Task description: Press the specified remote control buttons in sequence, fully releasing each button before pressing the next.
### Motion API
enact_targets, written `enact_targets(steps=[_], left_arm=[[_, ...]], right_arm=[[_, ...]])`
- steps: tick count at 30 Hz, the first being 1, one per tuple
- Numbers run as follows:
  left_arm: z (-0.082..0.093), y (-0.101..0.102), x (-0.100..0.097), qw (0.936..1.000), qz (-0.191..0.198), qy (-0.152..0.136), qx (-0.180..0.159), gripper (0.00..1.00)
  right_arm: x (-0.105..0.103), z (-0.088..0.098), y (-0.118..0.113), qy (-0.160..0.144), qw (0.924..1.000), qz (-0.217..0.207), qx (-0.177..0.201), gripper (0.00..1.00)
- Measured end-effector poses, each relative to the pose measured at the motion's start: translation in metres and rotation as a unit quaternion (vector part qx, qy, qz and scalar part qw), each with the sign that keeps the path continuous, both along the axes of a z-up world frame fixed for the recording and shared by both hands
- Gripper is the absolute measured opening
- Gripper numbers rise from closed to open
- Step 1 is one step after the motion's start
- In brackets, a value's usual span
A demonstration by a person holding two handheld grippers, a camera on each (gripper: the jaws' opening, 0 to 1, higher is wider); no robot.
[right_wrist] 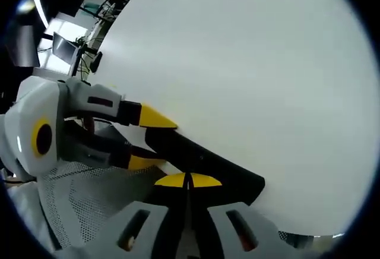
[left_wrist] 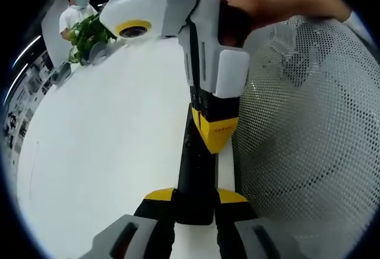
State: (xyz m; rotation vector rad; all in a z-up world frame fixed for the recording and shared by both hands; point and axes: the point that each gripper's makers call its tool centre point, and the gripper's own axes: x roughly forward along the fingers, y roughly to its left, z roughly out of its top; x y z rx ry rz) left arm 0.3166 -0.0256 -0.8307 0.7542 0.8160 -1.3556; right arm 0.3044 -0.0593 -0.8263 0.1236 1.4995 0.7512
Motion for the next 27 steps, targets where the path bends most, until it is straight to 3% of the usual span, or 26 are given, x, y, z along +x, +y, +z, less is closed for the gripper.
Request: enact_targets(steps=[10,17,27], left_arm=[[0.000,0.000,0.000,1.0000,0.000,-0.001,-0.001,0.25],[0.000,0.000,0.000,1.0000,0.001,0.000,-0.001,0.25],[0.000,0.000,0.000,1.0000,0.005,0.002,-0.002,0.25]], right_arm=[[0.000,0.001,-0.001,0.018,0.9995,-0.026,0.005,0.00],[0.011,0.010,0.006,-0.012,0.9988,-0.039,0.028,0.00],[0.012,0.007,0.011,-0.009,0.9986,-0.037,0.036,0.00]])
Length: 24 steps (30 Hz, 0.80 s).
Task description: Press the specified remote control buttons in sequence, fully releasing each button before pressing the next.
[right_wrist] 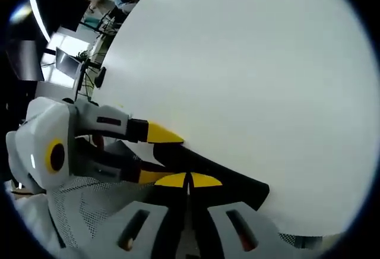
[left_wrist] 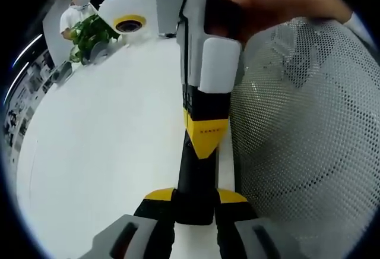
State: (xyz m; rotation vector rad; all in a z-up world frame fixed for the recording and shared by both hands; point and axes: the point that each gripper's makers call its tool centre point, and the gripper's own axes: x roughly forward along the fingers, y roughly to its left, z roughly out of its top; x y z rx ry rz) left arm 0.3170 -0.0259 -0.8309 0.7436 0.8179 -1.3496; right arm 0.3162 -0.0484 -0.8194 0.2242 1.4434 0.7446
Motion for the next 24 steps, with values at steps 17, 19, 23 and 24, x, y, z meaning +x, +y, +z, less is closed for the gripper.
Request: enact_targets(steps=[17,19,23,24], left_arm=[[0.0001,-0.0001,0.0001,1.0000,0.001,0.000,0.000,0.25],[0.0002,-0.0002,0.0001,1.0000,0.001,0.000,0.000,0.25],[0.0002,-0.0005,0.0001,1.0000,0.001,0.001,0.000,0.25],[0.0002,-0.0005,0.0000,1.0000,0.001,0.000,0.000,0.25]], right_arm=[[0.0030,-0.0037,-0.0017,-0.003,0.9998,-0.014,-0.011,0.00],[0.0036,-0.0038,-0.0015,-0.003,0.9997,-0.021,-0.011,0.00],[0.0041,-0.0040,-0.0013,0.003,0.9994,-0.032,-0.012,0.00],[0.0040,-0.0039,-0.0013,0.003,0.9994,-0.032,-0.011,0.00]])
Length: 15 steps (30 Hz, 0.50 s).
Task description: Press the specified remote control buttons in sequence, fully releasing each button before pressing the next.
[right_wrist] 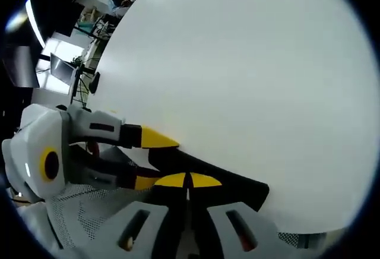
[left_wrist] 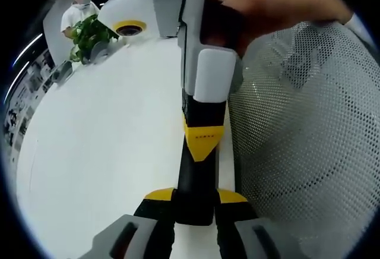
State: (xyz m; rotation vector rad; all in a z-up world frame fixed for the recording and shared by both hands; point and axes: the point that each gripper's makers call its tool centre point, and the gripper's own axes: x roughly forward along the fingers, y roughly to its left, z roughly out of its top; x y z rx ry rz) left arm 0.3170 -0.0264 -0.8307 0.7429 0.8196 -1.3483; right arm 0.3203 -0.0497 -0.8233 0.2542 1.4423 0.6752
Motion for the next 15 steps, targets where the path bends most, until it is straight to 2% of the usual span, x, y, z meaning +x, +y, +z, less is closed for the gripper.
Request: enact_targets(steps=[7,11,15], left_arm=[[-0.0004,-0.0001,0.0003,1.0000,0.002,0.000,-0.002,0.25],[-0.0005,0.0000,0.0005,1.0000,0.002,0.000,-0.003,0.25],[-0.0003,-0.0001,0.0003,1.0000,0.003,0.000,-0.002,0.25]], right_arm=[[-0.0008,0.0004,-0.0003,0.005,1.0000,-0.001,0.007,0.00],[-0.0016,0.0017,0.0012,-0.003,0.9999,0.015,0.000,0.00],[-0.0008,0.0012,0.0000,0.003,0.9999,0.005,0.011,0.00]])
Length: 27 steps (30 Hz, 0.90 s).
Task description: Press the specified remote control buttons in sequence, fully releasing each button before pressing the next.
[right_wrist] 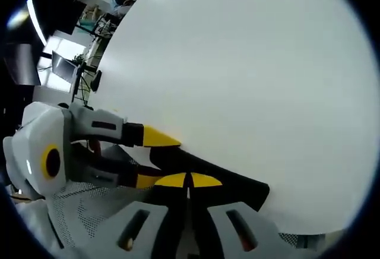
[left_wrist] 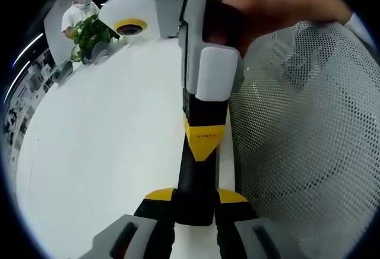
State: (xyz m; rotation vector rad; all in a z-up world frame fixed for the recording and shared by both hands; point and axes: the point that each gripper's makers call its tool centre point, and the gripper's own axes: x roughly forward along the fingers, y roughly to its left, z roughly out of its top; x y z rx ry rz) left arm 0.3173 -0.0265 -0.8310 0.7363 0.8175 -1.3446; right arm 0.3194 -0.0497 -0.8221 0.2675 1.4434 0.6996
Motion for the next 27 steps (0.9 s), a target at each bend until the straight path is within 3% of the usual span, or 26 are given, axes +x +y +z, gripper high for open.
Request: enact_targets(steps=[5,21,27], left_arm=[[0.0002,0.0000,-0.0001,1.0000,0.000,0.000,0.000,0.25],[0.0000,0.0000,0.0001,1.0000,-0.001,0.001,0.000,0.25],[0.0001,0.0000,-0.0001,1.0000,-0.002,0.001,0.000,0.25]], right_arm=[[-0.0004,0.0042,0.0097,0.012,0.9993,-0.013,0.034,0.00],[0.0005,0.0009,0.0109,0.016,0.9989,-0.019,0.040,0.00],[-0.0002,0.0005,0.0115,0.003,0.9994,-0.010,0.033,0.00]])
